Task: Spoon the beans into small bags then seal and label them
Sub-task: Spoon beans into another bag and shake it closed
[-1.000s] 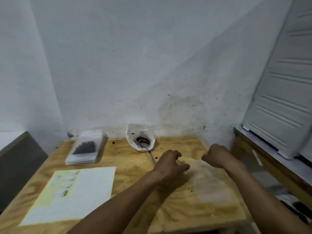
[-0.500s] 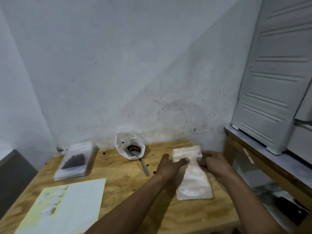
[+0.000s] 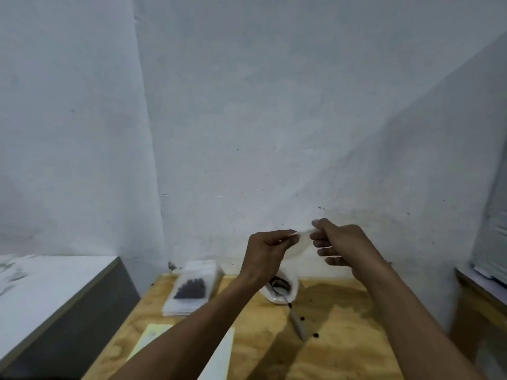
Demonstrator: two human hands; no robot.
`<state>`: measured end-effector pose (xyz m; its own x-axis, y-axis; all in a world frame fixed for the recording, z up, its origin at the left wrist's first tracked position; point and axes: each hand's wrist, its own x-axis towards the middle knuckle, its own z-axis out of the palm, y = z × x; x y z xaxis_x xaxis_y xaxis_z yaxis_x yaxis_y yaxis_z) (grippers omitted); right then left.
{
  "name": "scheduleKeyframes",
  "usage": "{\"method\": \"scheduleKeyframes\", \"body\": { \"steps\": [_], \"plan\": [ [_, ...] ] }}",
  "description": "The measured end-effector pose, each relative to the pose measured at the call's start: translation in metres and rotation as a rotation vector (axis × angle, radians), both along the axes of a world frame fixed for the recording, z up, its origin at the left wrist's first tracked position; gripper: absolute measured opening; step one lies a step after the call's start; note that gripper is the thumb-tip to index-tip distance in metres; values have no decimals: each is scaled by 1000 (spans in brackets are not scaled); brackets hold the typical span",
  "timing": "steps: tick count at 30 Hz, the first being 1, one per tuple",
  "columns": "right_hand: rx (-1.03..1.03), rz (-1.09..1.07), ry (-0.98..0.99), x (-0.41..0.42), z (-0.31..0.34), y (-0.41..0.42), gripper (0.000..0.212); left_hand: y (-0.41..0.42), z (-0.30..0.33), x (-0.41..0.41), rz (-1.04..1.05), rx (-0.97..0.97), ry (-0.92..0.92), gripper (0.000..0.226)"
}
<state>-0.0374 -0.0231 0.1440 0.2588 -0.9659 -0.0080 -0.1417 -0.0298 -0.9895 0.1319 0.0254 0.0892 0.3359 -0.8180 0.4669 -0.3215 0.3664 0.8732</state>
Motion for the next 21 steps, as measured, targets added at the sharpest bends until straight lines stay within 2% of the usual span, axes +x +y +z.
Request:
{"method": "scheduleKeyframes", "body": {
  "steps": [3,7,13,16,18,21],
  "plan": [
    [0,51,-80,25,-2,-2,23,17,6,22,6,28,-114,17],
    [-112,105,-70,54,-10,-3,30,36,16,36,-47,173,-66,40],
    [-248,242,46,73,-21,-1,41,36,20,47,-100,208,50,26],
    [-297,276,105,73,-23,-4,43,33,19,55,-131,247,89,28],
    [-351,271,180,71,-26,-4,42,28,16,59,-84,254,50,30],
    [-388,244,297,72,-32,-1,37,17,8,60,132,254,-138,37]
  ]
}}
